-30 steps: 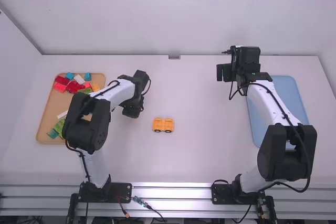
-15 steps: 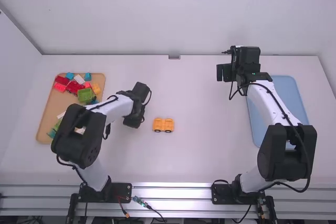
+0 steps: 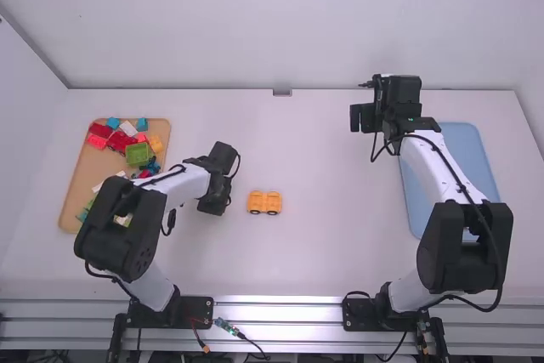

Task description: Assemble lego blocks to make yellow taxi

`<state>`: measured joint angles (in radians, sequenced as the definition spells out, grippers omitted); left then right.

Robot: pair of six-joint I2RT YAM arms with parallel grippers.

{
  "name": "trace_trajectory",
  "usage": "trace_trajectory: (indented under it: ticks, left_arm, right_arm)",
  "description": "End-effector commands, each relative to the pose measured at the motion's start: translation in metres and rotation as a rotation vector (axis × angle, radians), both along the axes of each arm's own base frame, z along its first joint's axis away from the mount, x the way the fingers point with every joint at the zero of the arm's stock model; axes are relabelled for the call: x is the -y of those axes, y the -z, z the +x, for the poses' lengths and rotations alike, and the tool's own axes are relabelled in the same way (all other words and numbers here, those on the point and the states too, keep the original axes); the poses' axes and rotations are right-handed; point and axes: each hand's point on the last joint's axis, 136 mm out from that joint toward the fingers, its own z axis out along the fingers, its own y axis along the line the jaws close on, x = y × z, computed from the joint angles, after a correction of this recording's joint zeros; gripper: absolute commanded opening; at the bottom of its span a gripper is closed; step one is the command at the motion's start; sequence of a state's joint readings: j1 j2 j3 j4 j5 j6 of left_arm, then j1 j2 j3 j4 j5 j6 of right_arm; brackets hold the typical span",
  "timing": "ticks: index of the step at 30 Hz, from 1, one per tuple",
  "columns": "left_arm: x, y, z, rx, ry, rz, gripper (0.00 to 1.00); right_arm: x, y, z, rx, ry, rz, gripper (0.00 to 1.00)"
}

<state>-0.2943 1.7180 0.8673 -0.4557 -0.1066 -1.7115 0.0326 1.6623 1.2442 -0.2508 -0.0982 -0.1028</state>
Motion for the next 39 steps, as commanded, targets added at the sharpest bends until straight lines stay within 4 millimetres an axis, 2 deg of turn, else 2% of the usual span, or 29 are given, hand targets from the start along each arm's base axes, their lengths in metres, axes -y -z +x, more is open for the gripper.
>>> trace_trajectory:
  ticks: [1,7,10,12,14,17,26,31,33,37,39]
  left_arm:
    - [0.0,-0.002,-0.004,-0.005,-0.023,-0.02,0.02]
    - [0.001,-0.002,-0.003,-0.003,-0.022,-0.024,0.02]
    - [0.001,-0.002,-0.004,-0.005,-0.022,-0.023,0.08]
    - [0.0,-0.002,-0.004,-0.006,-0.022,-0.023,0.18]
    - [0.0,-0.002,-0.004,-0.006,-0.022,-0.023,0.19]
    - [0.002,-0.002,-0.004,-0.006,-0.018,-0.022,0.31]
    - [0.002,0.005,-0.006,0.01,-0.013,-0.028,0.31]
    - [0.001,0.007,-0.006,0.016,-0.012,-0.029,0.35]
    - [0.002,0.007,-0.006,0.014,-0.011,-0.036,0.41]
    - [0.009,0.008,-0.007,0.009,-0.004,-0.075,0.59]
    - [0.009,0.008,-0.007,0.009,-0.005,-0.075,0.62]
  right_arm:
    - [-0.003,-0.006,0.004,0.013,-0.011,0.012,0.99]
    - [-0.003,-0.006,0.004,0.014,-0.012,0.013,0.99]
    - [-0.003,-0.006,0.004,0.014,-0.012,0.013,0.99]
    - [-0.003,-0.006,0.004,0.014,-0.012,0.013,0.99]
    - [-0.002,-0.006,0.004,0.014,-0.009,0.011,0.99]
    - [-0.003,-0.006,0.004,0.014,-0.01,0.011,0.99]
    - [-0.002,-0.006,0.004,0.014,-0.009,0.011,0.99]
    - [-0.003,-0.006,0.004,0.014,-0.009,0.011,0.99]
    - [-0.003,-0.006,0.004,0.014,-0.01,0.011,0.99]
    - [-0.002,-0.006,0.004,0.015,-0.009,0.011,0.99]
    - [-0.003,-0.006,0.004,0.014,-0.01,0.011,0.99]
